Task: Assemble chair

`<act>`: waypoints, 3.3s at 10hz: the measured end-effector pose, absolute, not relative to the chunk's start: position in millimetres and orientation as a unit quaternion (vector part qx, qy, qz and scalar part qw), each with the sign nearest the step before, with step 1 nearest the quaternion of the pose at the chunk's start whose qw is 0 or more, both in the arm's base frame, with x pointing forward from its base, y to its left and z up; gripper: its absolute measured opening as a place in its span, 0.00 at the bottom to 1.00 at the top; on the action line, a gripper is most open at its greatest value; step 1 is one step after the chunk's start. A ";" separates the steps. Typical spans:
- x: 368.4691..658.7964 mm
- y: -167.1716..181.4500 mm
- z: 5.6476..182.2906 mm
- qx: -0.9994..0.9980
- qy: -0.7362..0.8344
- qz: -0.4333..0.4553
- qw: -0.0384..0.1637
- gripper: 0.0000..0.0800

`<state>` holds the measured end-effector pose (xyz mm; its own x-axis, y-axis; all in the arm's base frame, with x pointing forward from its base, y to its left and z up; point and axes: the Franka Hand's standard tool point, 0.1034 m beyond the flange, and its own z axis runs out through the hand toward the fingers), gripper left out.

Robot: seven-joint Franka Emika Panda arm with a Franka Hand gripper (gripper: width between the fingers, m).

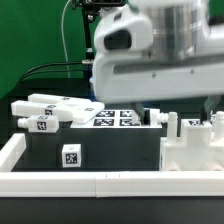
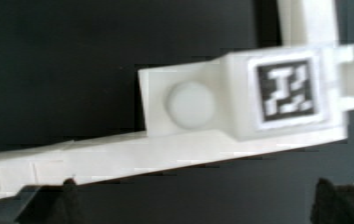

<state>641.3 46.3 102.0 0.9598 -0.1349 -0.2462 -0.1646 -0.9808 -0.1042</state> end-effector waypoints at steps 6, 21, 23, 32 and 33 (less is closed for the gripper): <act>644.2 45.9 84.6 -0.980 0.123 0.144 0.059 0.81; 597.5 38.8 52.9 -0.920 0.123 0.367 0.052 0.58; 598.1 38.7 53.0 -0.921 0.122 0.365 0.051 0.41; 572.4 43.0 80.8 -0.992 0.094 0.070 0.041 0.41; 575.1 43.5 80.2 -0.994 0.094 0.042 0.040 0.41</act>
Offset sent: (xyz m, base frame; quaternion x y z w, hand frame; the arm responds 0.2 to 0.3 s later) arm 0.0000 0.0000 0.0000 0.0000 0.0000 0.0000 1.0000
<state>575.1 43.5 80.2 0.9788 -0.1835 -0.0915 -0.1902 -0.9791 -0.0715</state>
